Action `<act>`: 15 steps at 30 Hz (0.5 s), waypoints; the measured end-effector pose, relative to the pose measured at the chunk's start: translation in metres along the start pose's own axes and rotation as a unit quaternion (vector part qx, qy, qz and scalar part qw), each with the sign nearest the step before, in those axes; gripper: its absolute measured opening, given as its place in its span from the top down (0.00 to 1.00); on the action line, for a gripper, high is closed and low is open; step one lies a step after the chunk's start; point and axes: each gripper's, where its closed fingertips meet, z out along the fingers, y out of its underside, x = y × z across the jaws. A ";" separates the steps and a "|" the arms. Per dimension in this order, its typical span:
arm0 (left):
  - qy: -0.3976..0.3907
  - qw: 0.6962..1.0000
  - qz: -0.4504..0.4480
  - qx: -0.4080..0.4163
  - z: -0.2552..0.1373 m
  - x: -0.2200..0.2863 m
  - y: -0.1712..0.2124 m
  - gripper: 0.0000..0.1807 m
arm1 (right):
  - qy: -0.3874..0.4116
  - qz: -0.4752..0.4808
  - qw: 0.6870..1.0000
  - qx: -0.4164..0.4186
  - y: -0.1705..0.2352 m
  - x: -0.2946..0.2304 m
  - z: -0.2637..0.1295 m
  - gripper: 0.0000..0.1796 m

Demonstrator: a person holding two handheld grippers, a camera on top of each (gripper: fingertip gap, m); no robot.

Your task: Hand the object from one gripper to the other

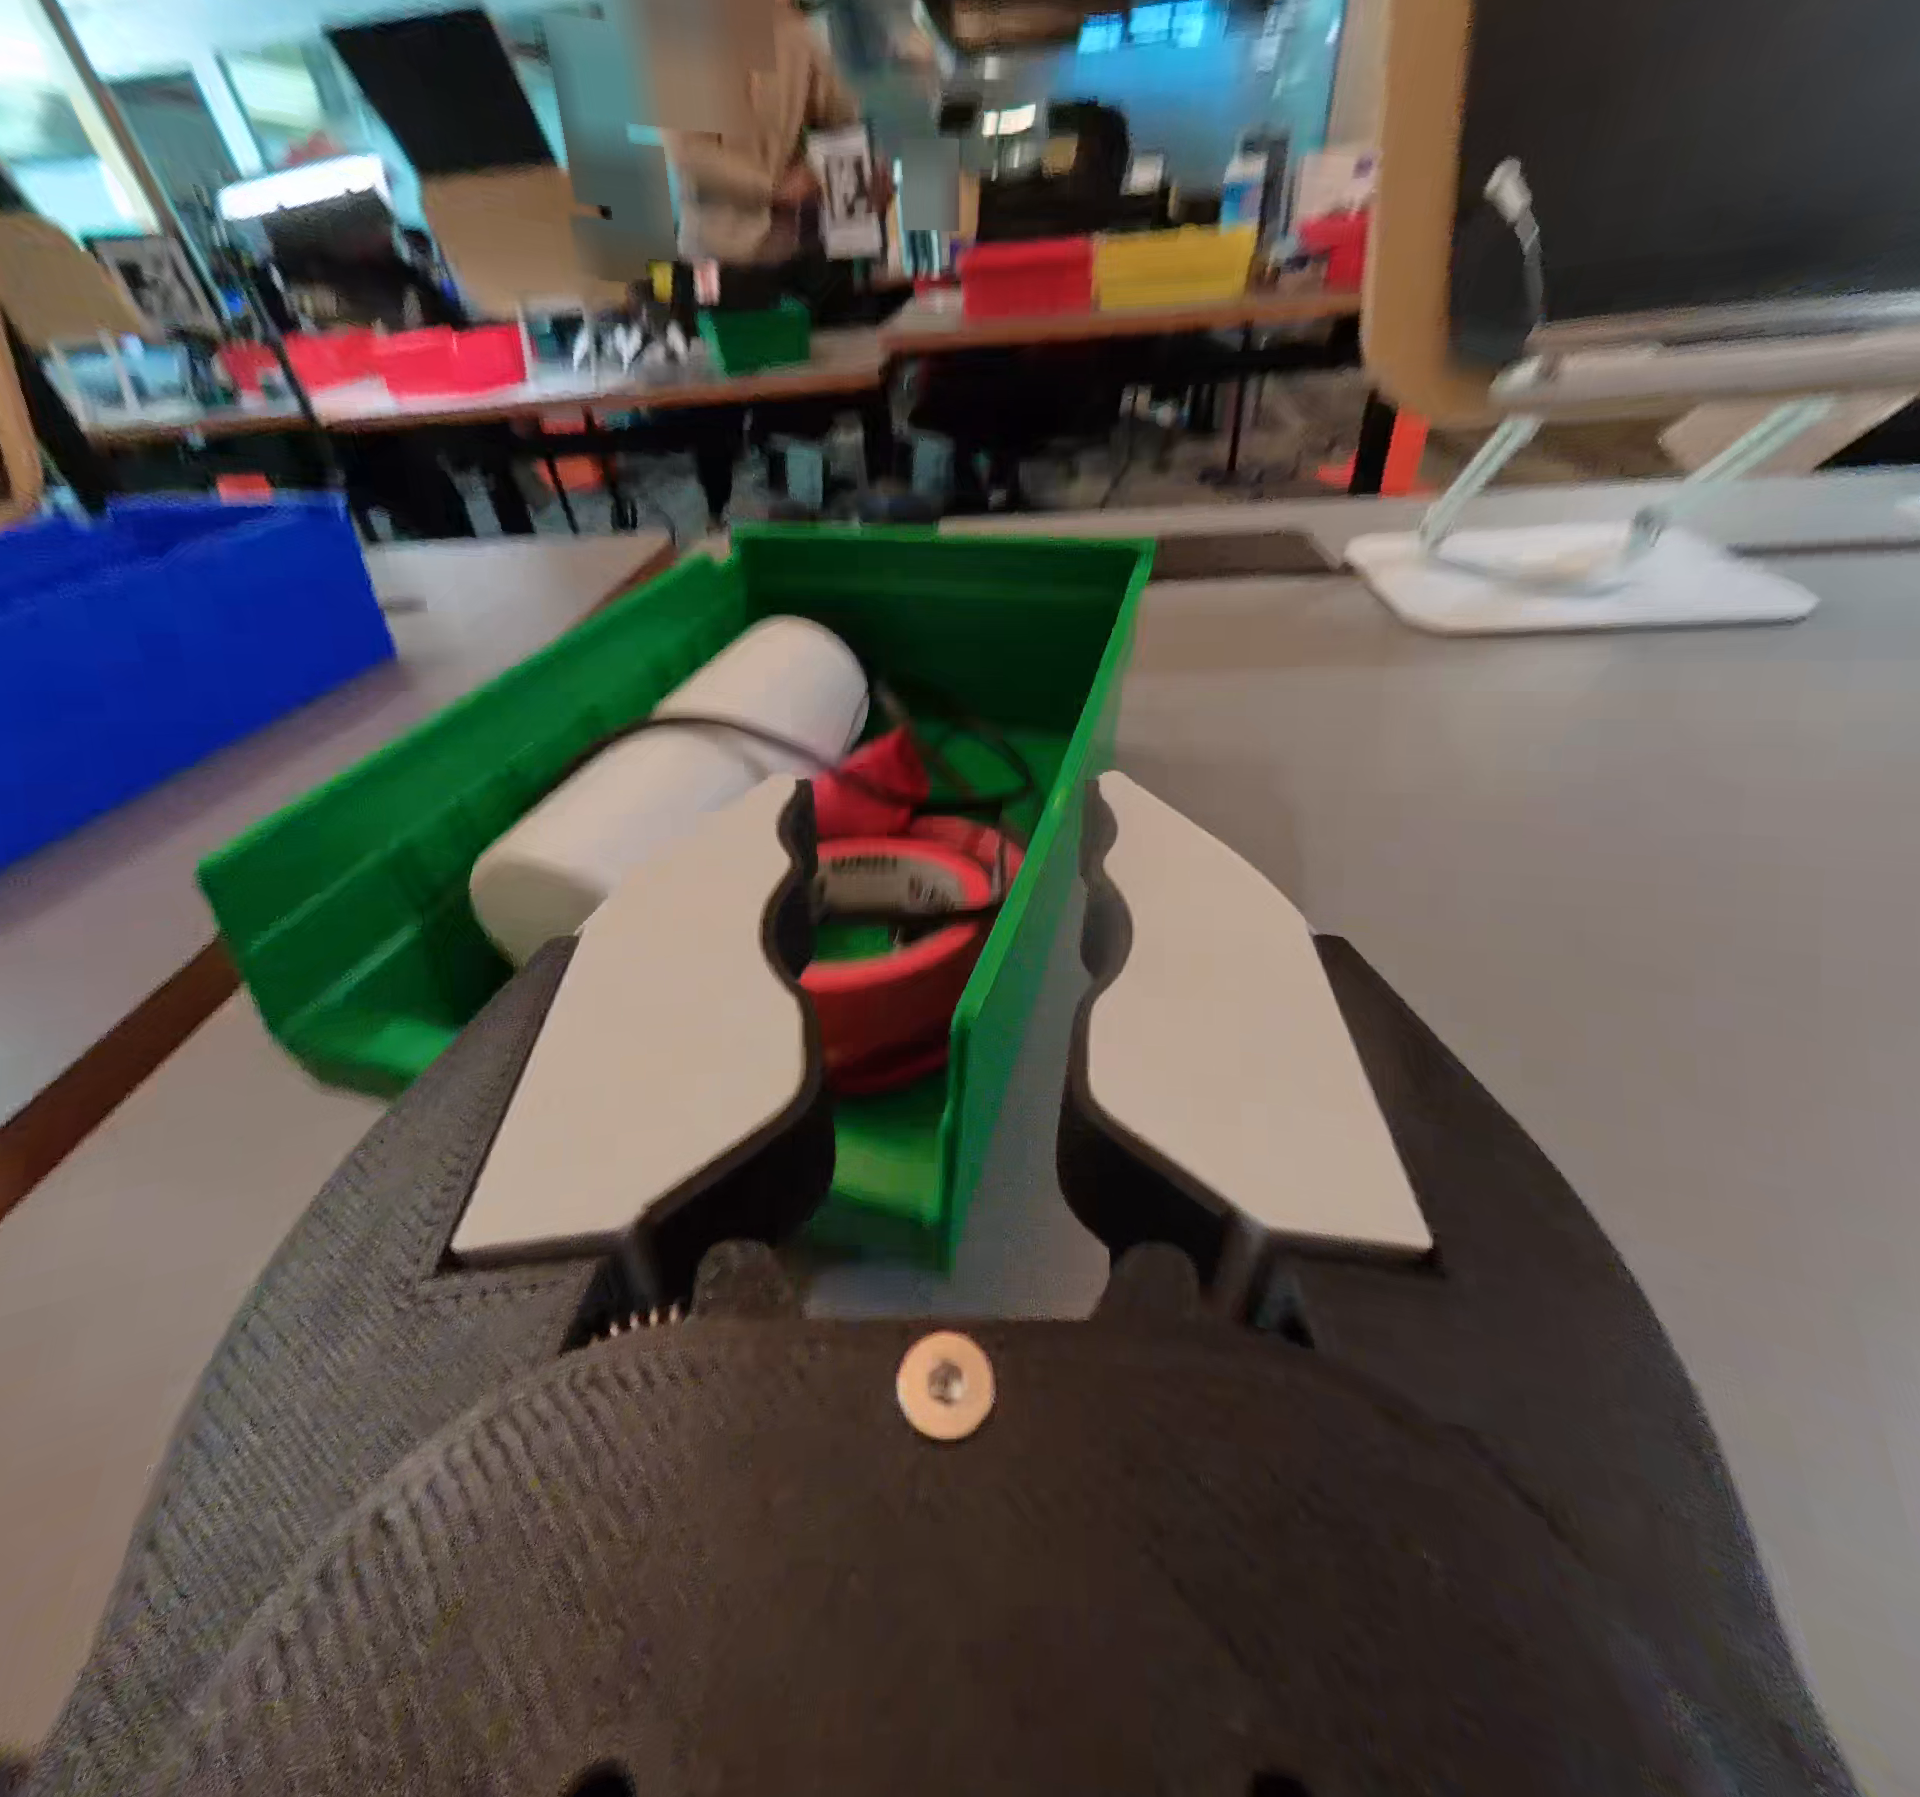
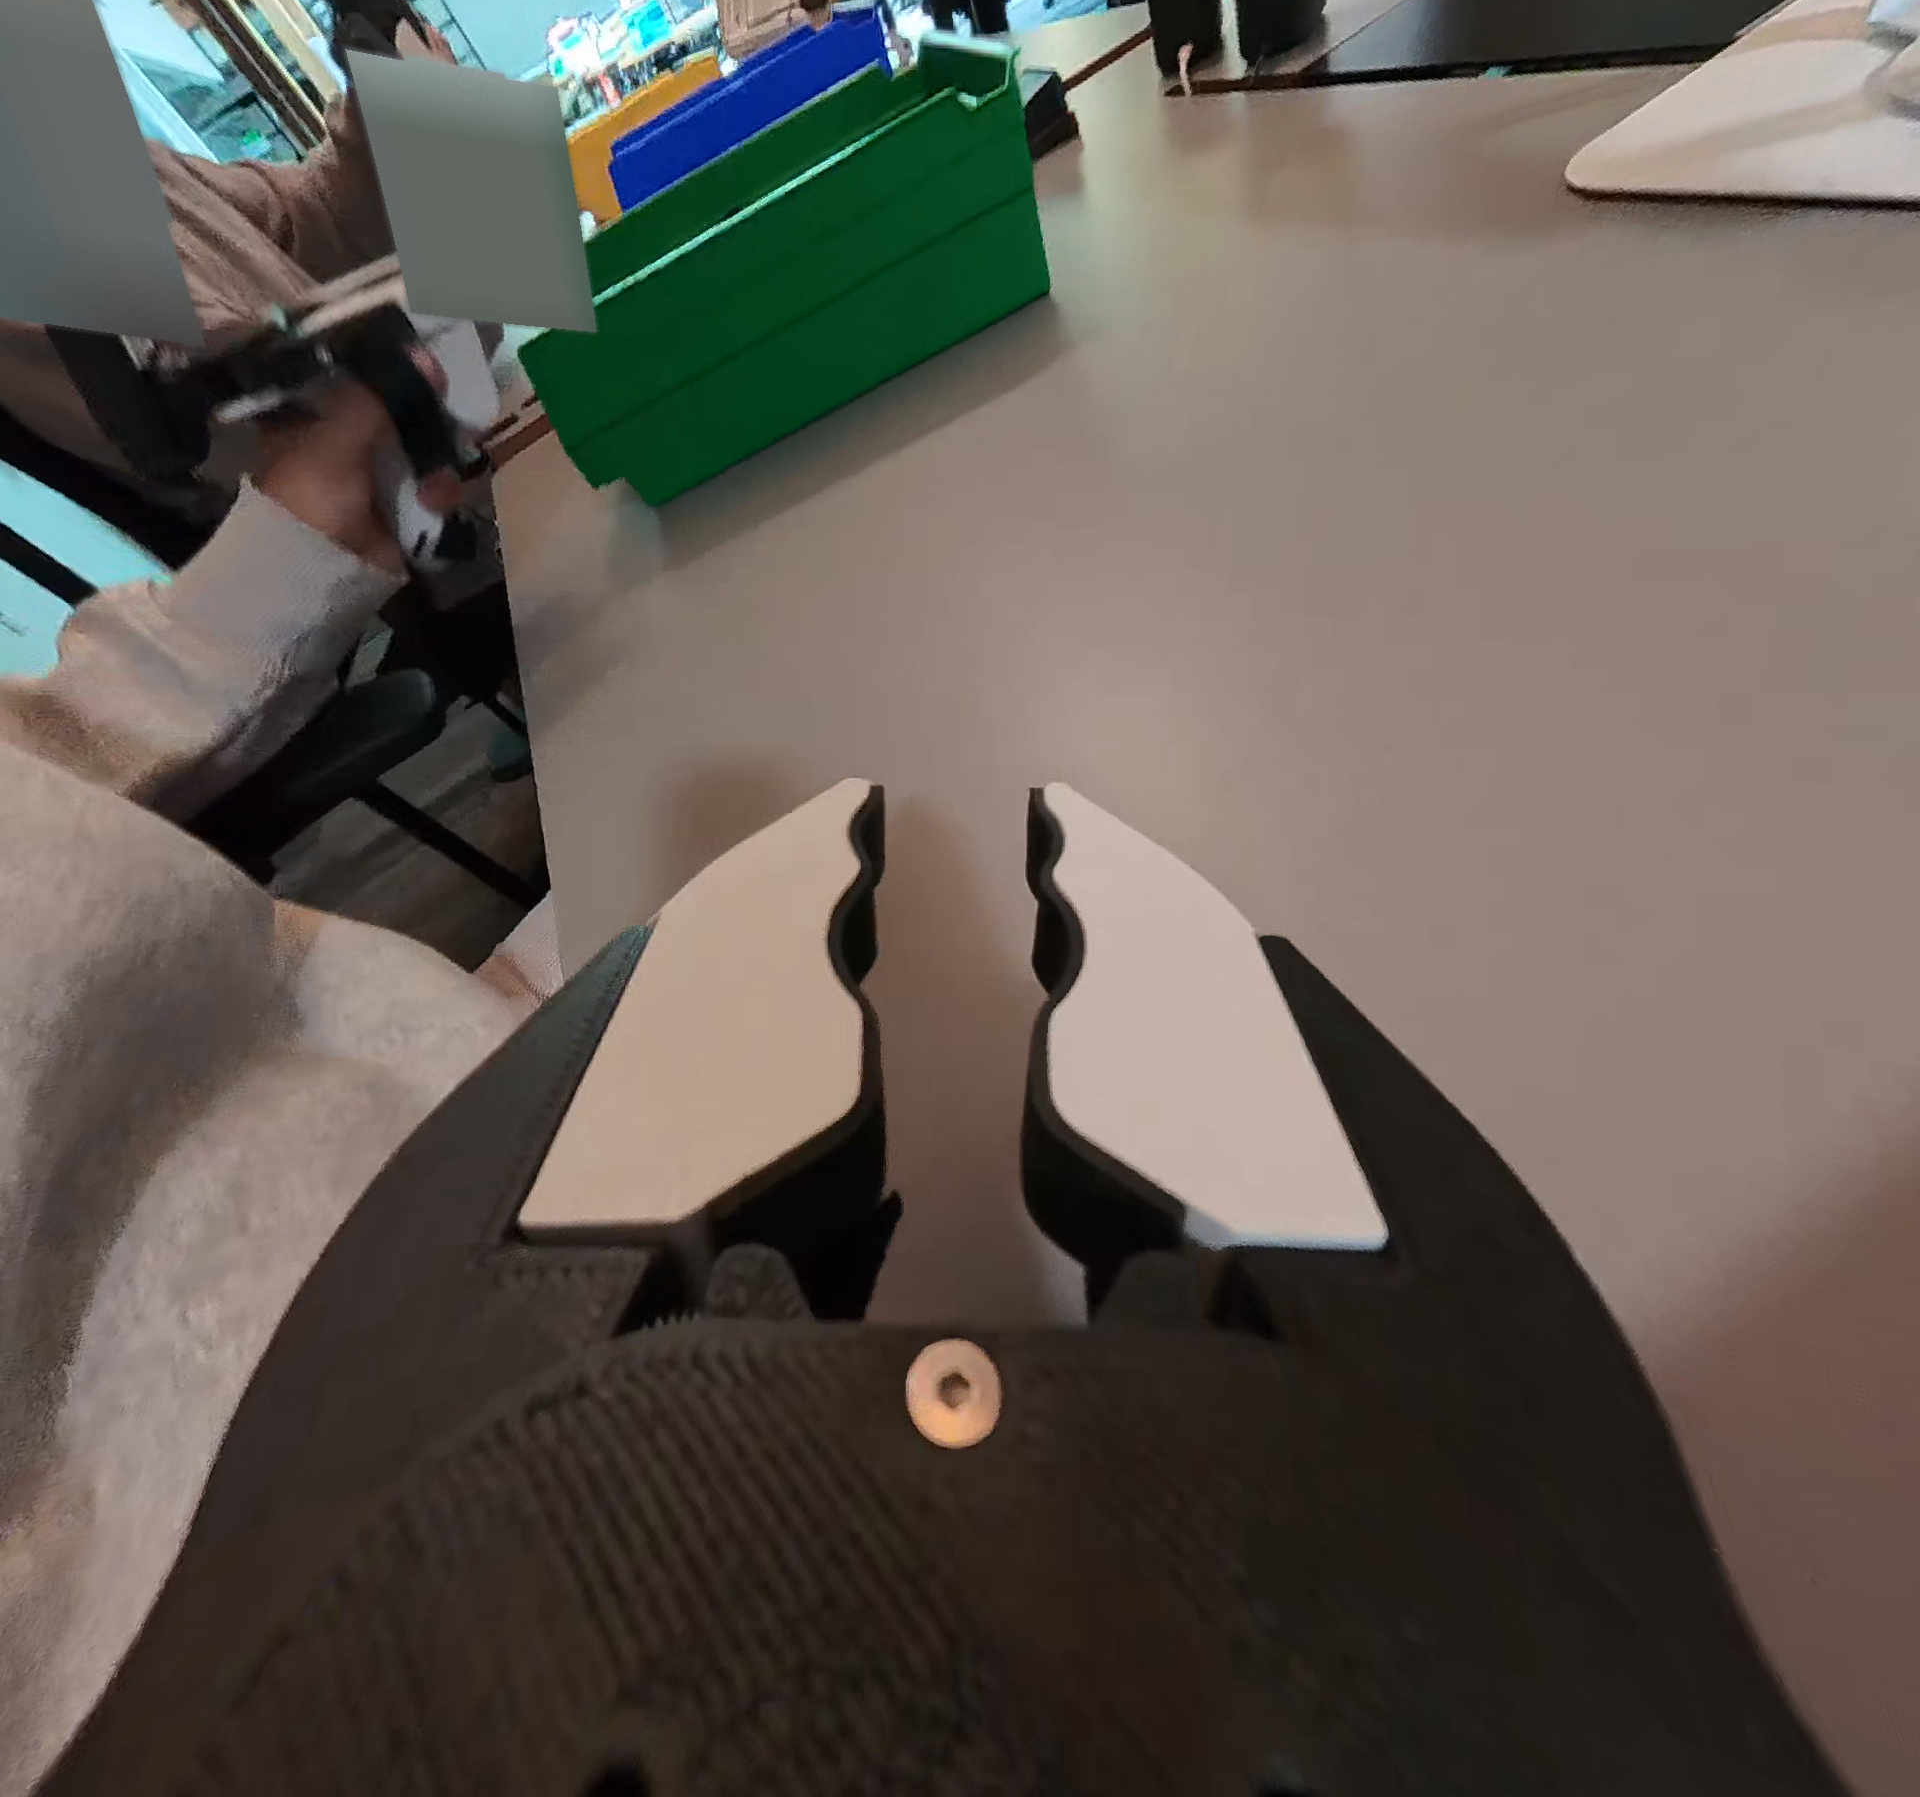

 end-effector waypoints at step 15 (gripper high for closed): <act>0.129 0.980 0.053 -0.144 0.008 0.060 0.063 0.84 | -0.061 0.067 0.996 0.011 -0.006 -0.006 0.013 0.85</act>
